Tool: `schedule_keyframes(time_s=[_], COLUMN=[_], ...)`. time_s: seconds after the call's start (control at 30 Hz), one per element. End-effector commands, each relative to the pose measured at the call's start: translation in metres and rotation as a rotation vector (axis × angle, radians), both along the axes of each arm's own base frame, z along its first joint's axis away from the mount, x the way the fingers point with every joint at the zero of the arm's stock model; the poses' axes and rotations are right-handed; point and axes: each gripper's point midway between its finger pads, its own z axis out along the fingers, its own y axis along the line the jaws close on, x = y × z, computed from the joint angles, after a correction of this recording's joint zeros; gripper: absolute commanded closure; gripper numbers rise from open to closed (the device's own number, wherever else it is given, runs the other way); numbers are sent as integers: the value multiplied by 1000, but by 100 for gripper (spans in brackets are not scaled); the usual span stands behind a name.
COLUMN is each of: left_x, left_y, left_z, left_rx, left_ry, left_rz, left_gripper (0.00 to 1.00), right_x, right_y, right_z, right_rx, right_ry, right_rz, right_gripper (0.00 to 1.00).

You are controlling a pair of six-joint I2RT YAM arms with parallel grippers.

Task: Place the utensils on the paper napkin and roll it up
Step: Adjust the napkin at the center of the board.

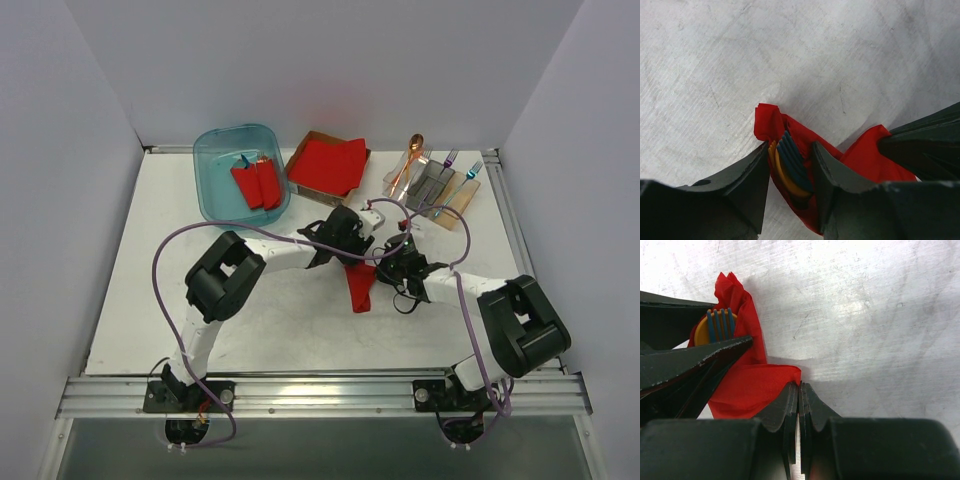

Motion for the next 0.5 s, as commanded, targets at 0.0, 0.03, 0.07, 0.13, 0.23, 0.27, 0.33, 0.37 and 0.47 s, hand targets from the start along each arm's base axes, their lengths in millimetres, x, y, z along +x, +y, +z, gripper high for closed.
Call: schedule_keyframes(time_s=[0.0,0.03,0.07,0.13,0.23,0.27,0.33,0.37,0.47], left_x=[13,15,17,24,33,35,39,47,54], left_y=[-3,-4,-5,-3,-2,-1,-2,-3,-2], left_z=[27,30,35,41,55,60,69,80,92], left_rx=[-24,-26,-33,-39,-69,-76,-94,-116,-137], left_ry=[-32,-40,-48,-66,-84,-90,-101,-136,-150], left_rz=[13,20,25,41,90,101,109,132,157], left_gripper=[53,53,52,51,49,48,47,46,46], right_x=[7,7,7,7,7,7,6,6,5], right_y=[-8,-6,-6,-5,-3,-2,-1,0,2], right_z=[6,6,5,5,5,5,4,5,4], right_rx=[-27,-26,-25,-24,-23,-24,-24,-21,-22], right_ry=[-50,-50,-49,-52,-52,-54,-53,-54,-53], right_rz=[-45,-43,-43,-42,-38,-36,-34,-34,-33], right_gripper=[100,100,100,100,100,100,100,100,100])
